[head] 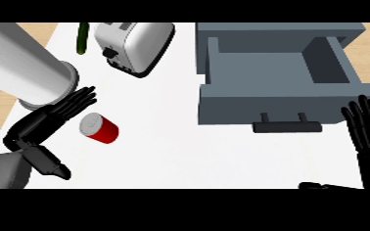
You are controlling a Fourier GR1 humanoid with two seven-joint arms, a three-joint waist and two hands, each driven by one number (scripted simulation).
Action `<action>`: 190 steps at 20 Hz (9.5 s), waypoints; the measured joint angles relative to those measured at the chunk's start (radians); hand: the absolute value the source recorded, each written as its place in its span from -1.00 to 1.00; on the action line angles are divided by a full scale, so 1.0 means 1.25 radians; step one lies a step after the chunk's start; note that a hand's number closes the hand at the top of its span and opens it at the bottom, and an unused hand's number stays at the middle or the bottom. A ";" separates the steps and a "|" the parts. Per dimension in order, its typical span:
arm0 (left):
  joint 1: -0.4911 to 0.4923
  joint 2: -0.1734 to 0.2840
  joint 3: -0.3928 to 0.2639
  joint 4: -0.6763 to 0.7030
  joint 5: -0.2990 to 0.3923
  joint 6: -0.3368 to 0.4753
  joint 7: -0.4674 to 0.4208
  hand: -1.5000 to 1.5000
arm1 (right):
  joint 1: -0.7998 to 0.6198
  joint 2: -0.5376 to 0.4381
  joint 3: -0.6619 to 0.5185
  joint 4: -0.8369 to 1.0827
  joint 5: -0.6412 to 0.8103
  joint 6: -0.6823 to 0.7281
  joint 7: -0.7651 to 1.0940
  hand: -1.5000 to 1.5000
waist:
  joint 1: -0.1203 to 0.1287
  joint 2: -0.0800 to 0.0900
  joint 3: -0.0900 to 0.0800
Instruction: Pick up the can, place it into the drawer and close the drawer
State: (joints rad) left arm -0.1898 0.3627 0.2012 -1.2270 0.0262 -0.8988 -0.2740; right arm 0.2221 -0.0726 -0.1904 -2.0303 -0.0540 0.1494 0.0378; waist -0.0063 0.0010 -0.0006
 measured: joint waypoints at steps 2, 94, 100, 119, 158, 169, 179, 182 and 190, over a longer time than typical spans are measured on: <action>-0.014 0.010 -0.002 0.036 -0.019 0.013 -0.024 -1.00 | 0.017 0.004 0.001 -0.006 0.001 0.008 -0.010 -1.00 | -0.001 0.000 0.000; -0.179 -0.219 -0.077 0.168 0.060 0.727 -0.030 1.00 | 0.078 0.033 -0.061 -0.149 -0.058 0.034 0.061 -1.00 | 0.015 -0.007 0.002; -0.226 -0.253 -0.140 -0.009 0.023 0.810 0.148 1.00 | 0.088 0.035 -0.072 -0.153 -0.068 0.049 0.049 -1.00 | 0.007 -0.005 0.001; -0.627 -0.290 -0.298 0.027 -0.001 1.045 0.441 1.00 | 0.068 0.042 -0.082 -0.150 -0.068 0.059 0.059 -1.00 | -0.010 0.000 0.001; -1.017 -0.290 -0.542 0.630 0.329 1.216 0.249 1.00 | -0.046 0.032 -0.052 -0.080 -0.019 0.039 0.067 -1.00 | -0.073 0.016 0.003; -1.013 -0.290 -0.617 0.690 0.361 1.244 0.203 -1.00 | -0.084 0.011 -0.059 -0.072 -0.032 0.043 0.080 -1.00 | -0.093 0.024 0.003; -0.991 -0.290 -0.653 0.698 0.398 1.315 0.184 -1.00 | -0.105 0.009 -0.047 -0.075 -0.026 0.037 0.098 -1.00 | -0.102 0.025 0.003; -0.987 -0.290 -0.660 0.697 0.411 1.326 0.179 -1.00 | -0.104 0.009 -0.044 -0.082 -0.021 0.037 0.095 -1.00 | -0.102 0.025 0.003; -0.983 -0.290 -0.658 0.674 0.459 1.351 0.163 -1.00 | -0.114 -0.033 -0.029 -0.120 0.092 0.036 0.056 -1.00 | -0.094 0.024 0.002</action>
State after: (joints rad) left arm -1.4188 0.0002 -0.6208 -0.3842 0.6003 0.7903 -0.0699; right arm 0.0802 -0.1142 -0.2271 -2.1809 0.0609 0.1941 0.1082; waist -0.1242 0.0309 0.0020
